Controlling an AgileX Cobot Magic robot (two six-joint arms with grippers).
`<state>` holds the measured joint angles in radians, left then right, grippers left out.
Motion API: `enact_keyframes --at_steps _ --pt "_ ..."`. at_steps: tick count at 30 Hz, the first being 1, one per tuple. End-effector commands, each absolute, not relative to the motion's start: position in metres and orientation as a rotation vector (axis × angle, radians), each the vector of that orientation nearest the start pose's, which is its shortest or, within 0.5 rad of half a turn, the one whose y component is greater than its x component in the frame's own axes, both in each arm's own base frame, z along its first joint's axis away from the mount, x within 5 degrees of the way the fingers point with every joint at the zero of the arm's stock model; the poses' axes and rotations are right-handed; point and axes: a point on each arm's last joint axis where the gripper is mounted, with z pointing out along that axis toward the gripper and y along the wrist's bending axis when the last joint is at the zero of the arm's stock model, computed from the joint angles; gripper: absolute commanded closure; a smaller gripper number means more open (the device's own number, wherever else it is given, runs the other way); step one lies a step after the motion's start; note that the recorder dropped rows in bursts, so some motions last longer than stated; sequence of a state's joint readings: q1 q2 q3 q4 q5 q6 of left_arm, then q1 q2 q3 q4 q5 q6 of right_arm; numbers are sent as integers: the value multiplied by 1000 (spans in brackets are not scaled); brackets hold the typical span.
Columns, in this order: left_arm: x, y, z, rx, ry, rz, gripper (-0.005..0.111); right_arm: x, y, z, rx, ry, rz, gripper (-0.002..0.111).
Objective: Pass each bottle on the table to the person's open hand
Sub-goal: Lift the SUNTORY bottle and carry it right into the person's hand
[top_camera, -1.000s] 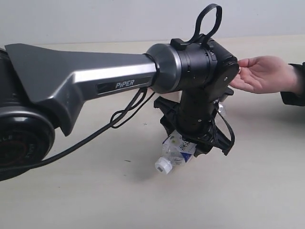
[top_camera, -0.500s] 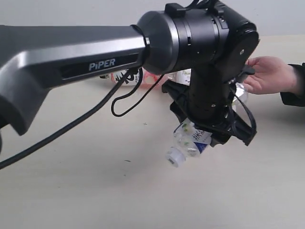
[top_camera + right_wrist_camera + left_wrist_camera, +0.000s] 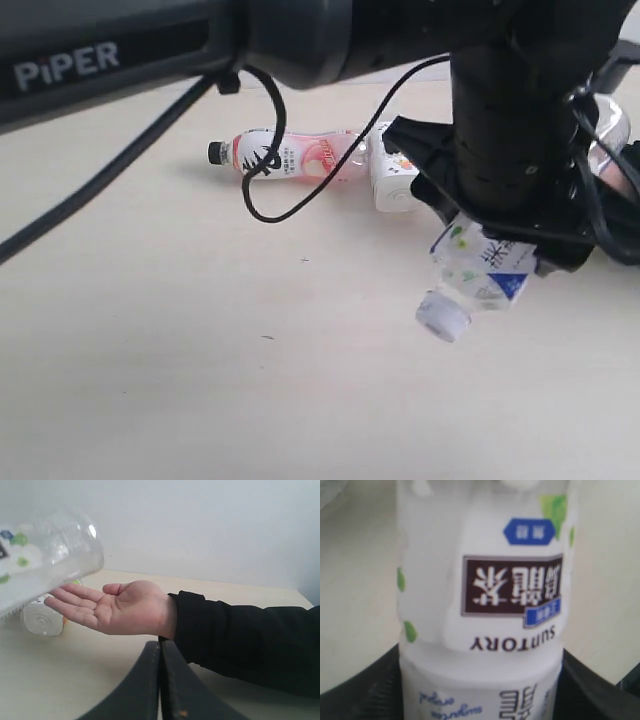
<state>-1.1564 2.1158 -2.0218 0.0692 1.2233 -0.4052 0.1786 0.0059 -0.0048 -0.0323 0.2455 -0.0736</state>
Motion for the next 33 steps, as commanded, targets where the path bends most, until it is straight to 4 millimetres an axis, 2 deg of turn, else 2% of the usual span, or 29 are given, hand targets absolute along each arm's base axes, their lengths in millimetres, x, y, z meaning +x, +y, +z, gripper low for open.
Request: enact_keyframes --at_steps 1,5,9,15,25,30,33 --pt "195 -428 303 850 2554 -480 107 55 9 192 -236 1705 43 108" --pt "202 -440 311 677 2470 -686 107 55 9 192 -236 1705 43 108" --pt "216 -447 313 530 2477 -930 107 55 9 192 -236 1705 43 108" --pt "249 -449 295 269 2570 -1292 107 55 9 192 -236 1705 43 108" --pt "288 -446 255 117 2587 -1251 107 55 9 192 -236 1705 43 108" --pt "300 -445 230 27 2634 -1230 107 55 9 192 -236 1705 43 108" --pt "305 -446 221 0 2630 -1227 107 55 9 192 -236 1705 43 108"
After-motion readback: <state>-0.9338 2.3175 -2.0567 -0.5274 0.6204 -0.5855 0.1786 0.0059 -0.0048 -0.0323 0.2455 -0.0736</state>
